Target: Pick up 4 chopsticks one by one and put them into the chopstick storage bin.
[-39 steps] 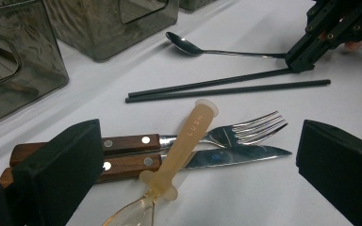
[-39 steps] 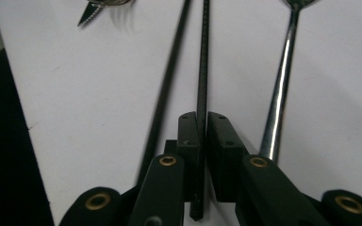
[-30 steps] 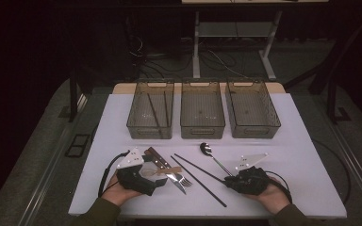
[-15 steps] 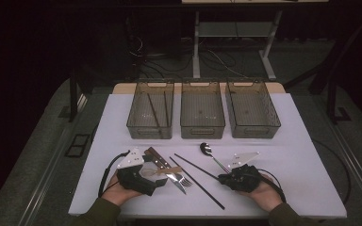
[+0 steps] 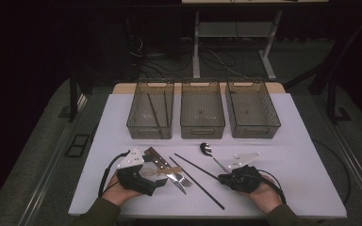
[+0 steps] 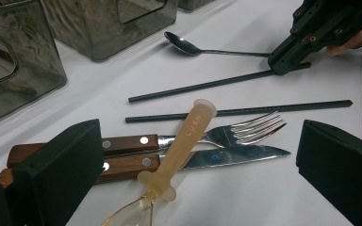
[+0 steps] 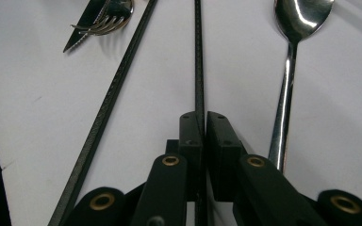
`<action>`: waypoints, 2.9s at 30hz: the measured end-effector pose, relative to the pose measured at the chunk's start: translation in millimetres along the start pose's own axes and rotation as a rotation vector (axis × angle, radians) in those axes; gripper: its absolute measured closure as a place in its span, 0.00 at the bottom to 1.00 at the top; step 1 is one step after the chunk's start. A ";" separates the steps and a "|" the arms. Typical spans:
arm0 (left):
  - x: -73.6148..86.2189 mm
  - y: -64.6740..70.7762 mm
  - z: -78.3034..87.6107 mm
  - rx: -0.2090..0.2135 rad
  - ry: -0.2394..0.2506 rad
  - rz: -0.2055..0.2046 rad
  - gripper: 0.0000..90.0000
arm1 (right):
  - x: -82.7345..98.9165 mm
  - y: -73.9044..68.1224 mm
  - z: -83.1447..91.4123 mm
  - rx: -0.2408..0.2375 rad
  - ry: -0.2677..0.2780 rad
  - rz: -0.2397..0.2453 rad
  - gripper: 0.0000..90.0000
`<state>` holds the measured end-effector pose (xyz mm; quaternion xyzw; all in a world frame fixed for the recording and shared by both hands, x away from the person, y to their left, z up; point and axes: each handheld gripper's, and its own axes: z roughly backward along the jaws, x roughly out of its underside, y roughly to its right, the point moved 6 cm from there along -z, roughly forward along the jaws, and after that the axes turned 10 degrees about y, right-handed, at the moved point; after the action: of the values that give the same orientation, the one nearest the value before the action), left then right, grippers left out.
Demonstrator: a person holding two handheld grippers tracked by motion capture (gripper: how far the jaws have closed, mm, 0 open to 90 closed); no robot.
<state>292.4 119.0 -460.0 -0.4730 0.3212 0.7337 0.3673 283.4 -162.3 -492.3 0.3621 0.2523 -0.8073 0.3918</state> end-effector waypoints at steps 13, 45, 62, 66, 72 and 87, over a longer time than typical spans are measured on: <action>-0.3 -0.4 0.3 -0.001 0.003 -0.002 0.01 | -5.8 0.9 5.9 0.000 0.040 0.017 0.94; 2.4 -0.5 -1.7 0.005 -0.001 -0.013 0.00 | -33.1 11.2 47.8 -0.036 0.230 -0.024 0.94; 4.1 -0.6 -1.8 -0.001 -0.015 -0.038 0.00 | -48.3 15.8 59.1 -0.048 0.290 -0.033 0.94; 3.8 -0.4 -1.7 -0.001 -0.015 -0.040 0.00 | -52.4 17.3 58.4 -0.046 0.296 -0.036 0.94; 3.5 -0.2 -1.5 -0.001 -0.014 -0.040 0.00 | -61.8 22.5 58.1 -0.042 0.315 -0.040 0.95; 2.3 0.3 -2.1 -0.006 0.009 -0.023 0.00 | -87.8 30.2 51.9 -0.016 0.350 -0.040 0.94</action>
<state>292.5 117.7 -462.8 -0.4813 0.3149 0.7282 0.3728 325.8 -175.8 -395.7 0.4888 0.3304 -0.7376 0.3285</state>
